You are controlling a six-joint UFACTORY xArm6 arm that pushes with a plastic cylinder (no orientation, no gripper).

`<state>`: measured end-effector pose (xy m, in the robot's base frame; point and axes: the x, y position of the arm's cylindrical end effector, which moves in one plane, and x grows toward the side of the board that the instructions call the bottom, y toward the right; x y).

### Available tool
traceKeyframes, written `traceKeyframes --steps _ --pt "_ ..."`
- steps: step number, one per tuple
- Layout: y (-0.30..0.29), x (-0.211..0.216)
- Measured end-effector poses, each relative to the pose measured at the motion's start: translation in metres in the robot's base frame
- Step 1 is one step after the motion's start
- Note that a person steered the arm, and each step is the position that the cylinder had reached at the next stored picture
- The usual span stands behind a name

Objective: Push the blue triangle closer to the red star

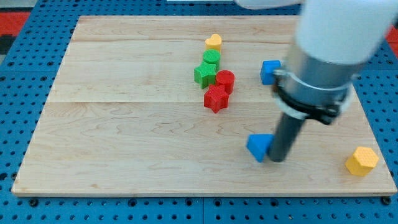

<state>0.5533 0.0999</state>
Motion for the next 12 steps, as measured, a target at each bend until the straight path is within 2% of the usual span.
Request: traceKeyframes --steps 2,3,4,5,6,7,10,11,12 --pt "-0.102 -0.004" --pt "-0.084 -0.031" --pt "-0.087 -0.014" --pt "-0.054 0.021" --pt "-0.008 0.003" --pt "-0.061 -0.042" --pt "-0.079 -0.014" --pt "-0.123 -0.025" --pt "-0.13 -0.041"
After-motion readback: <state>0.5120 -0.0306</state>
